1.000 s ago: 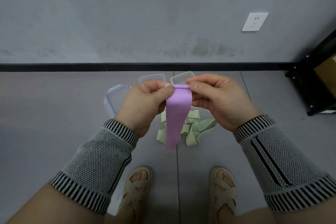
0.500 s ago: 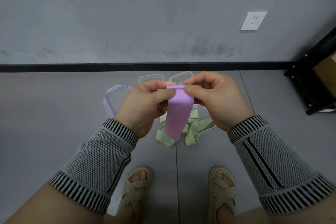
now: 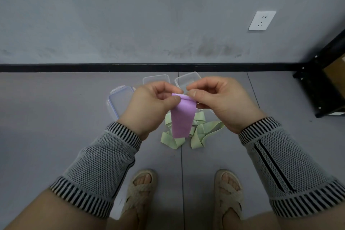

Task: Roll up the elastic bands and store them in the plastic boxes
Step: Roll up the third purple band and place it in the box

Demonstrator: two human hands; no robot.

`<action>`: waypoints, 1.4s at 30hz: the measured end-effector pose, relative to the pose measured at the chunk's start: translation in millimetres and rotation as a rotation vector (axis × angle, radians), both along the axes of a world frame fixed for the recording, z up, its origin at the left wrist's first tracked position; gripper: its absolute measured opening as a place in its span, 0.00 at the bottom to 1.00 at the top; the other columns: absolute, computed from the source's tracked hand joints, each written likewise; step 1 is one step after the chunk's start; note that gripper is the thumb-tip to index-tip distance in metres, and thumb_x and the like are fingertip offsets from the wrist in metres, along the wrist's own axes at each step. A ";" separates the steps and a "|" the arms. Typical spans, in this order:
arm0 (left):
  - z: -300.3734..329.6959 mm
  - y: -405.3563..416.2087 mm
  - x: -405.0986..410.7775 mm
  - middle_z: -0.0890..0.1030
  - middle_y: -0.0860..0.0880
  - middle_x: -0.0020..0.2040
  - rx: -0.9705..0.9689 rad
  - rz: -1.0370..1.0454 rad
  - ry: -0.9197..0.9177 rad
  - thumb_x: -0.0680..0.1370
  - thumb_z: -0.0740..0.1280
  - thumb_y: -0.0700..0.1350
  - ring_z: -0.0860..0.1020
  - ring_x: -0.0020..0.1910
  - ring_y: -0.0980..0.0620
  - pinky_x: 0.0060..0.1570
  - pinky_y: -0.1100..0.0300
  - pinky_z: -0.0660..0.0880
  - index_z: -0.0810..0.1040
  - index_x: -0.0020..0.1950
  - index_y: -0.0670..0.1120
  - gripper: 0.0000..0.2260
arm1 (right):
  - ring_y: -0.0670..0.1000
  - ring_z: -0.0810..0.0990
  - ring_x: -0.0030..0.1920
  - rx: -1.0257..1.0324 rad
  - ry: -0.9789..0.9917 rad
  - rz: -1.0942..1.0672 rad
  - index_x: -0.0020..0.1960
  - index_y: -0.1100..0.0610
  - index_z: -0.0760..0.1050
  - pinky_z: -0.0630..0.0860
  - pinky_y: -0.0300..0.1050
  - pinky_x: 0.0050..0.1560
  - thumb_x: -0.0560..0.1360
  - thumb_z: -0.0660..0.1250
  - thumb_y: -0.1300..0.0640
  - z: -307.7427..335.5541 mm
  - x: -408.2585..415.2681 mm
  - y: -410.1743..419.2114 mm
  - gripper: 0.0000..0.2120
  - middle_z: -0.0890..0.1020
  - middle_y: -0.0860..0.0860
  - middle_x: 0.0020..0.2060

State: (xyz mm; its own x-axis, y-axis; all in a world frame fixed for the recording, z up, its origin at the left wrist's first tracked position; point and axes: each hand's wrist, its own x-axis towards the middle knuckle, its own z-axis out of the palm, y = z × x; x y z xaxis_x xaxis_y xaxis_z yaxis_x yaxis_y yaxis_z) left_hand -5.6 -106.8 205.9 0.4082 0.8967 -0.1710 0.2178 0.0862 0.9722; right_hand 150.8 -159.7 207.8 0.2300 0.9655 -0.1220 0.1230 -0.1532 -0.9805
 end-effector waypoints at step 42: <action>-6.4 3.9 -3.4 0.77 0.59 0.35 0.420 -0.163 0.191 0.76 0.66 0.38 0.74 0.34 0.55 0.39 0.52 0.75 0.71 0.47 0.55 0.11 | 0.46 0.73 0.30 -0.269 0.310 0.056 0.40 0.61 0.75 0.72 0.35 0.29 0.74 0.66 0.68 0.2 0.1 -1.8 0.05 0.75 0.54 0.31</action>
State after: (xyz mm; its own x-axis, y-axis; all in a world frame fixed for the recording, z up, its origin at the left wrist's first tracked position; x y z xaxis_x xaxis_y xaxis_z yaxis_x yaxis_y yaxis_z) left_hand -9.0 -102.9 199.5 0.5455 0.8314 0.1059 0.3739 -0.3545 0.8570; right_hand 150.9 -161.5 207.9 0.0903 0.8998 -0.4268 -0.1568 -0.4104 -0.8983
